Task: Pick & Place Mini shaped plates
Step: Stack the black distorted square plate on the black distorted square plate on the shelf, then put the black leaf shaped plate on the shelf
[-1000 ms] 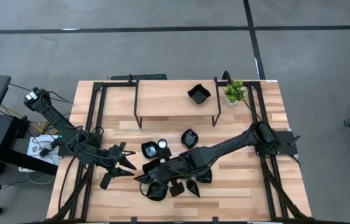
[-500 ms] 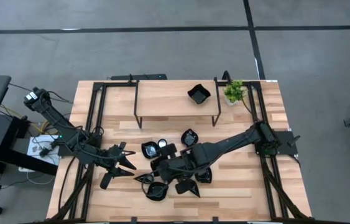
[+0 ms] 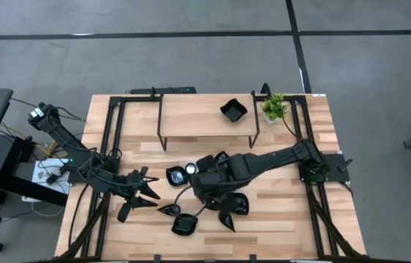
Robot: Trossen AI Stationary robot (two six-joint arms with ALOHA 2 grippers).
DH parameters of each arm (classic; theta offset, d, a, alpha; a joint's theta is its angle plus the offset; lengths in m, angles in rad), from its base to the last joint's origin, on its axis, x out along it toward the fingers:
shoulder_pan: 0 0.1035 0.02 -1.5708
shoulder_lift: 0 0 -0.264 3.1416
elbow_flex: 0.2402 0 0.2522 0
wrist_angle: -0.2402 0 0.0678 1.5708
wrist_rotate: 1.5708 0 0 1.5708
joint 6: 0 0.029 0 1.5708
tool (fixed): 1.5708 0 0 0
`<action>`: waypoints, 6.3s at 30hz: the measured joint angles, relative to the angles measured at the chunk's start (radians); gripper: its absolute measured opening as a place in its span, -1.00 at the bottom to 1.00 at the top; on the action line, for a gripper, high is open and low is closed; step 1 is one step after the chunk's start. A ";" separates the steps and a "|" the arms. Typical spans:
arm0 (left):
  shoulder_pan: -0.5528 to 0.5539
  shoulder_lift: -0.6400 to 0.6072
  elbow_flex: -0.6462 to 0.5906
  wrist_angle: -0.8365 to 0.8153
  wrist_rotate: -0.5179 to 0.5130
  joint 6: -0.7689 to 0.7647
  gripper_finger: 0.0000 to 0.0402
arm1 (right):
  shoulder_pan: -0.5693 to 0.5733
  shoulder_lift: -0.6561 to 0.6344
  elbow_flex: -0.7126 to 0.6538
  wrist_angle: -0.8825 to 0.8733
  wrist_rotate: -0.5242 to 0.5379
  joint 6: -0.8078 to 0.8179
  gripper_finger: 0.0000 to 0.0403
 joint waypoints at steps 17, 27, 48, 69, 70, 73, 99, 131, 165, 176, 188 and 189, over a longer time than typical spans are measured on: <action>0.000 0.000 0.000 0.008 0.000 -0.022 -0.44 | -0.250 -0.288 0.020 -0.120 0.076 -0.129 -0.97; 0.000 0.000 0.000 0.012 0.000 -0.022 -0.44 | -0.483 -0.412 0.017 -0.115 0.057 -0.179 -0.97; 0.000 0.000 0.000 0.023 0.000 -0.019 -0.44 | -0.807 -0.536 -0.479 0.121 -0.176 -0.199 -0.97; 0.000 0.000 0.000 0.023 0.000 0.008 -0.44 | -0.789 -0.979 -1.020 0.722 -0.244 -0.149 -0.97; 0.000 0.000 0.000 0.023 0.000 0.008 -0.44 | -0.779 -0.994 -1.059 0.775 -0.244 -0.189 -0.97; 0.000 0.000 0.000 0.023 0.000 0.008 -0.44 | -0.758 -1.008 -1.140 0.865 -0.243 -0.303 -0.97; 0.000 0.000 0.000 0.024 0.000 0.008 -0.44 | -0.743 -0.869 -1.171 0.871 -0.144 -0.433 -0.97; 0.000 0.000 0.000 0.040 0.000 0.008 -0.44 | -0.743 -0.869 -1.171 0.771 -0.109 -0.448 -0.91; 0.000 0.000 0.000 0.051 0.000 0.008 -0.44 | -0.662 -0.869 -1.170 0.840 0.053 -0.413 -0.70; 0.000 0.000 0.000 0.054 0.000 0.008 -0.44 | -0.627 -0.870 -1.170 0.858 0.044 -0.258 -0.70; 0.000 0.000 0.000 0.061 0.000 0.008 -0.44 | -0.402 -0.870 -1.170 0.903 0.039 0.019 -0.70; 0.000 0.000 0.000 0.061 0.000 0.008 -0.44 | -0.380 -0.870 -1.170 0.903 0.039 0.049 -0.70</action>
